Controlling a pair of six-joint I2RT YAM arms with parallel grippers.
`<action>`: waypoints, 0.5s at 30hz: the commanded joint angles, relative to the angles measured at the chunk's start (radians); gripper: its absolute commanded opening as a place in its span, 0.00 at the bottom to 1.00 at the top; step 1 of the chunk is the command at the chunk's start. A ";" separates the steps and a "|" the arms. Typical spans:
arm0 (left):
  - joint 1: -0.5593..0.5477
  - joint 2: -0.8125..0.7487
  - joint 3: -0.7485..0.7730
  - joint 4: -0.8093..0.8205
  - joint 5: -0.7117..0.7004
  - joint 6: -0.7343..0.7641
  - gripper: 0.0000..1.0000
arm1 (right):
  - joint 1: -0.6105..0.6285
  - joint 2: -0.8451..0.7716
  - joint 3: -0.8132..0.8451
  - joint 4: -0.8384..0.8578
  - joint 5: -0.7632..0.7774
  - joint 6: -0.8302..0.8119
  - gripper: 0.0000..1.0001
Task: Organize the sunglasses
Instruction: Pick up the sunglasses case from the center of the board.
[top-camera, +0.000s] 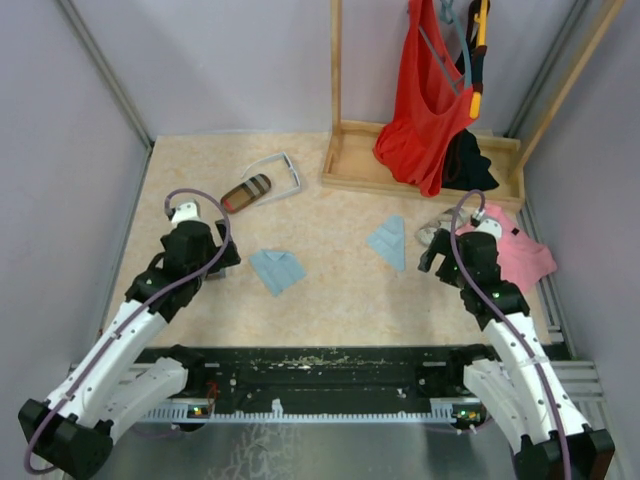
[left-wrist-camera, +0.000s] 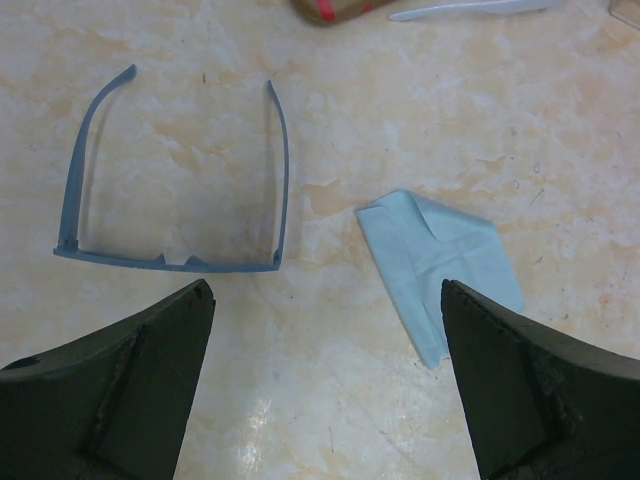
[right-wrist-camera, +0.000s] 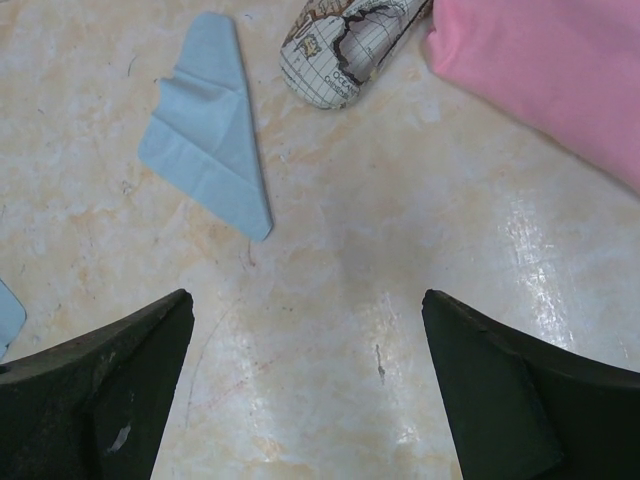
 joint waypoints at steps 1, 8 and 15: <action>0.010 0.044 0.033 -0.003 -0.042 -0.045 1.00 | -0.009 0.007 0.045 0.056 -0.030 0.031 0.97; 0.011 0.137 0.032 0.197 0.126 0.035 1.00 | -0.010 0.043 0.040 0.089 -0.038 0.059 0.97; -0.024 0.363 0.177 0.215 0.201 0.085 0.98 | -0.012 0.124 0.042 0.153 0.088 0.125 0.94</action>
